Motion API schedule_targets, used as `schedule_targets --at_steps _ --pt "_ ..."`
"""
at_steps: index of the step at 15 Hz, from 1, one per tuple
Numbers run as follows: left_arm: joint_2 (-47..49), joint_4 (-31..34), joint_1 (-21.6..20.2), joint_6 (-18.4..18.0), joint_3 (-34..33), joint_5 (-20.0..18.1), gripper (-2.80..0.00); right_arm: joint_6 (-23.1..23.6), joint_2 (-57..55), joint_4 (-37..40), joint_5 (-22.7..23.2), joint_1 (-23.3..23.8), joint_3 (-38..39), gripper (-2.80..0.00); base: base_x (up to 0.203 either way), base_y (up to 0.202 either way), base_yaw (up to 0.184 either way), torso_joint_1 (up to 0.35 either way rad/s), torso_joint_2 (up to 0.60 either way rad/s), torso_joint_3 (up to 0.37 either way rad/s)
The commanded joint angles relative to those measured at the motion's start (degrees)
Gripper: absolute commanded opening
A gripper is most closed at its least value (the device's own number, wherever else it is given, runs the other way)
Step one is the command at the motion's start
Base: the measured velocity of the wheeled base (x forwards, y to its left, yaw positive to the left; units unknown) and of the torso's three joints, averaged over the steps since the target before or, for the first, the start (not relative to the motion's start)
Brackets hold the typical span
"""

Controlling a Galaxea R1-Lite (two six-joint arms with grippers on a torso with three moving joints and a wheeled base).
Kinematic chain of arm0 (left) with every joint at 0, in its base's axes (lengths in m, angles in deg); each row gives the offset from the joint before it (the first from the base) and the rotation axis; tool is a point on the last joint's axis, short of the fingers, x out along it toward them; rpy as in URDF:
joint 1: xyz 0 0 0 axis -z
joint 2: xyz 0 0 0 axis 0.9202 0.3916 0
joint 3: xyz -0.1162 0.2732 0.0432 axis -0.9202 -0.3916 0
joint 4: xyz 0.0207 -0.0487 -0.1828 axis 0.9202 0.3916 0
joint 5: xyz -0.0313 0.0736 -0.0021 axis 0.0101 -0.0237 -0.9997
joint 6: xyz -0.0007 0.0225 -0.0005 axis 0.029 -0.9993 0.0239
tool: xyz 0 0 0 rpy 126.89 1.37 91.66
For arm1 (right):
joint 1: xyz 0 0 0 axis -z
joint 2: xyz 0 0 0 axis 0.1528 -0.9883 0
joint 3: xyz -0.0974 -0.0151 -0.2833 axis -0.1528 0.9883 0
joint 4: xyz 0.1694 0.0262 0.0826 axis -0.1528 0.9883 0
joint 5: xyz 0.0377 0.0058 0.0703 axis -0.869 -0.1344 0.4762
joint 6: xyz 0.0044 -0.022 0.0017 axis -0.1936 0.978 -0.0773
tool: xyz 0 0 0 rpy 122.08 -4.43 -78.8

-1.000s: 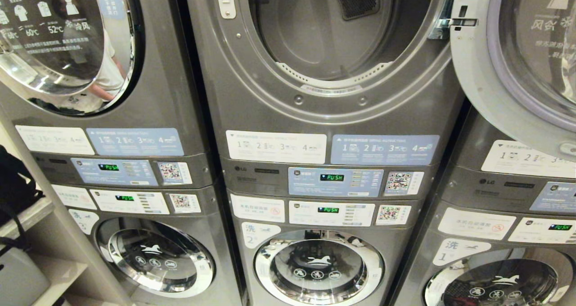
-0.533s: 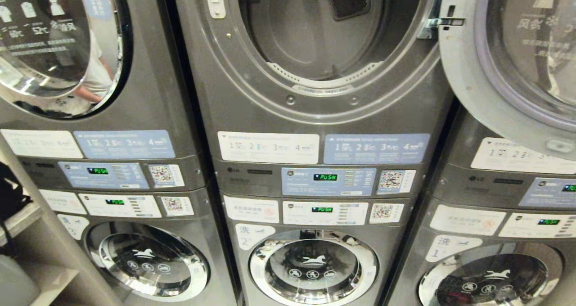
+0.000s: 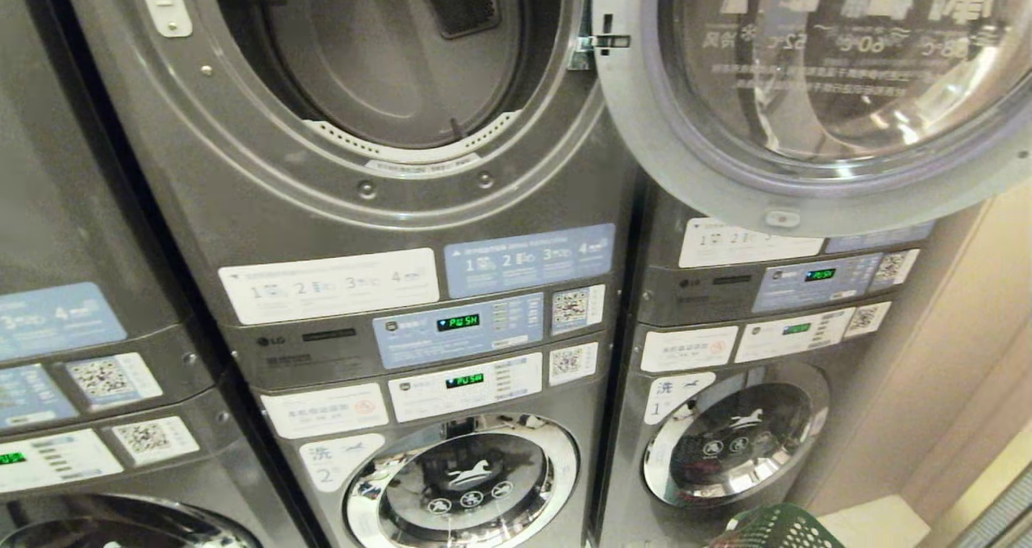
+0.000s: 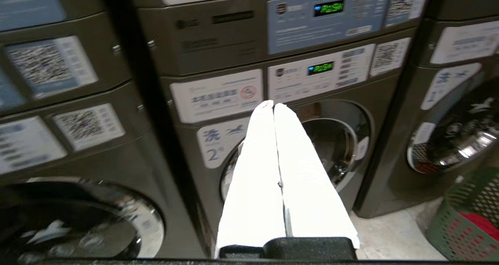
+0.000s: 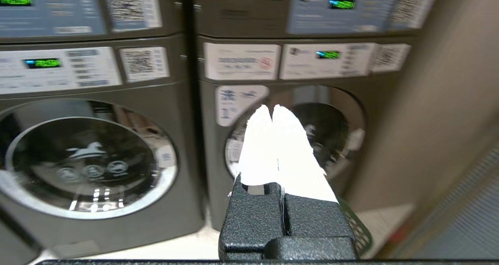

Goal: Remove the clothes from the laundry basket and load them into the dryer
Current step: Take the clothes out of the basket

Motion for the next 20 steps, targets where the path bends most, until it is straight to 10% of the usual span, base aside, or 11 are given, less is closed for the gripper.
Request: schedule_targets --at_steps 1,12,20 --pt "-0.09 0.06 -0.01 -0.05 0.00 0.00 -2.80 0.04 0.05 0.02 -0.08 -0.02 0.00 -2.80 0.001 0.007 -0.134 0.002 0.00 0.007" --pt "-0.09 -0.03 -0.01 0.13 0.00 0.70 -2.80 0.05 0.05 0.02 -0.95 -0.02 0.00 -2.80 0.000 -0.006 -0.006 0.001 0.00 0.000" --pt "-0.09 -0.03 -0.01 0.92 0.00 0.97 -2.80 0.04 0.05 0.02 -1.05 -0.02 0.00 -2.80 0.000 -0.184 0.005 0.000 0.00 0.004"
